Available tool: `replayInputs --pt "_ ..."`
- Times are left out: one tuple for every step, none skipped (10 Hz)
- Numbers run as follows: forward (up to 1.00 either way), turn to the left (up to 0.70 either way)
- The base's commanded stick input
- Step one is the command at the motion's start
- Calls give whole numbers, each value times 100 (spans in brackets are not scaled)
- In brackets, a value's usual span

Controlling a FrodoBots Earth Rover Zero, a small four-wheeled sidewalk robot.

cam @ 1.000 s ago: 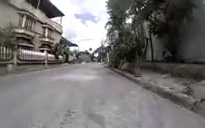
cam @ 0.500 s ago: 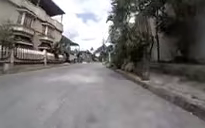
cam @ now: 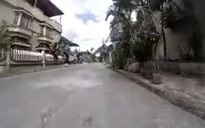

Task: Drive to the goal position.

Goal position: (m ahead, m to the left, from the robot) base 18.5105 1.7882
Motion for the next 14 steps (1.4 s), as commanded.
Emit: replayInputs --pt "100 5" --pt "100 0" --pt "100 0" --pt "100 0" --pt "100 0" --pt "100 0" --pt "100 0" --pt "100 0" --pt "100 0" --pt "100 0" --pt "100 0" --pt "100 0" --pt "100 0" --pt "100 0"
